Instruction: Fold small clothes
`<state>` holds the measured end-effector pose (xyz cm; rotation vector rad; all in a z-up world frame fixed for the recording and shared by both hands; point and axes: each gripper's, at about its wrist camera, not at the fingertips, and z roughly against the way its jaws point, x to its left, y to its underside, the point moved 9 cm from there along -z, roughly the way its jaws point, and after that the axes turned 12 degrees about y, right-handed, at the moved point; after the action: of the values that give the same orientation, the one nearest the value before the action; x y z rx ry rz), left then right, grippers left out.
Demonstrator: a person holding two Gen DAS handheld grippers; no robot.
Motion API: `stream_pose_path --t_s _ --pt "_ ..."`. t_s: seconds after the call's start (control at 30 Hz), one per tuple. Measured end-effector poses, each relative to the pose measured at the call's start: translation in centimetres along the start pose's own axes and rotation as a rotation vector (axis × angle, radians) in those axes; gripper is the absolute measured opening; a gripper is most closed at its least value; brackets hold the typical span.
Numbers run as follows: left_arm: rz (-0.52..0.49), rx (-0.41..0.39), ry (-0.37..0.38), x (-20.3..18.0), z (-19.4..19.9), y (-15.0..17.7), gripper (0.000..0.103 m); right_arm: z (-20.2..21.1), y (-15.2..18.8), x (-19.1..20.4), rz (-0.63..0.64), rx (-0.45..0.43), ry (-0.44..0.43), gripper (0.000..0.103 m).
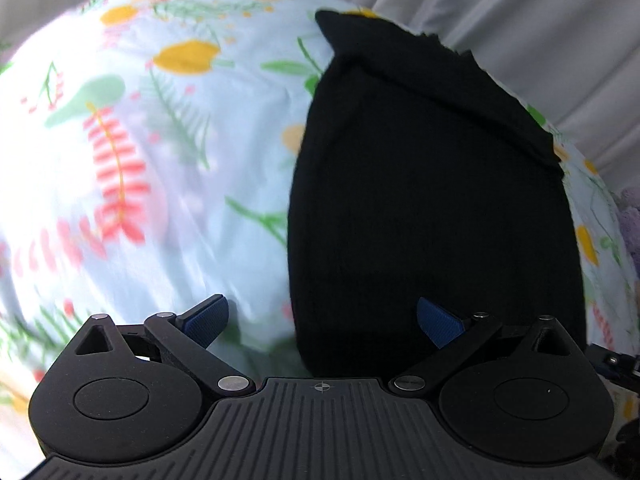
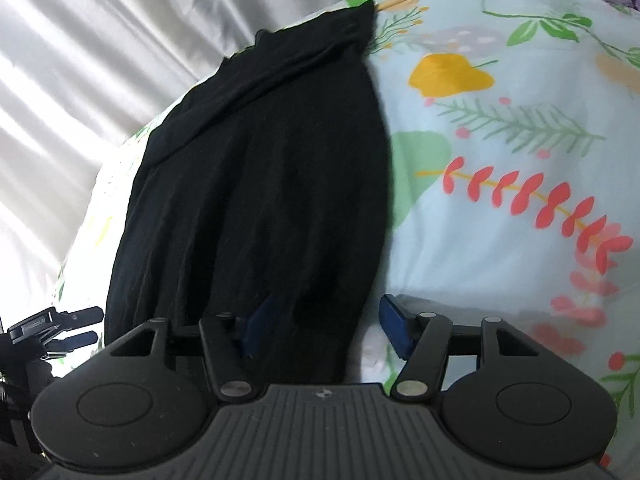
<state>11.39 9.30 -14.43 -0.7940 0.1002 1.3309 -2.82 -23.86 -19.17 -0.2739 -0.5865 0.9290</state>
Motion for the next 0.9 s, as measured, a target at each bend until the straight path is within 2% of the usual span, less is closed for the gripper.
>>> stream_pose_path --t_s 0.03,0.13,0.2,0.27,0.33,0.37,0.43,0.47,0.53,0.57,0.6,0.73,0.9 --pt "0.008 0.009 0.013 0.0 0.0 0.4 0.094 0.0 0.3 0.1 -0.005 0.014 -0.013 0.048" --pt "-0.013 0.013 0.024 -0.2 0.2 1.3 0.091 0.1 1.1 0.3 -0.021 0.041 -0.051 0.047" --pt "-0.002 0.02 0.034 -0.4 0.1 1.2 0.077 0.1 1.3 0.3 -0.021 0.06 -0.063 0.04" --pt "0.042 0.042 0.111 -0.9 0.1 1.7 0.068 -0.1 1.6 0.3 -0.057 0.105 -0.114 0.026" --pt "0.067 0.046 0.148 -1.0 0.2 2.4 0.068 -0.4 2.1 0.3 -0.086 0.142 -0.154 0.025" --pt "0.066 0.044 0.148 -1.1 0.1 2.4 0.065 -0.6 2.3 0.3 -0.096 0.152 -0.165 0.02" --pt "0.086 0.052 0.154 -1.1 0.1 2.5 0.045 -0.9 2.5 0.1 -0.121 0.168 -0.184 0.014" --pt "0.11 0.068 0.181 -1.2 0.1 2.7 0.03 -1.0 2.6 0.1 -0.137 0.179 -0.195 0.011" --pt "0.139 0.085 0.219 -1.3 -0.1 3.0 0.02 -1.1 2.7 0.1 -0.146 0.184 -0.206 0.009" --pt "0.135 0.085 0.219 -1.4 -0.2 3.0 0.012 -1.2 2.8 0.1 -0.142 0.183 -0.205 0.007" --pt "0.129 0.079 0.21 -1.5 -0.2 3.0 0.009 -1.2 2.8 0.2 -0.142 0.182 -0.206 0.006" --pt "0.102 0.024 0.213 -2.3 0.8 2.0 0.008 -0.8 2.2 0.3 -0.155 0.162 -0.229 0.006" --pt "0.054 -0.121 0.255 -4.2 3.3 -2.8 0.008 1.3 -2.1 0.8 -0.176 0.033 -0.291 0.006"
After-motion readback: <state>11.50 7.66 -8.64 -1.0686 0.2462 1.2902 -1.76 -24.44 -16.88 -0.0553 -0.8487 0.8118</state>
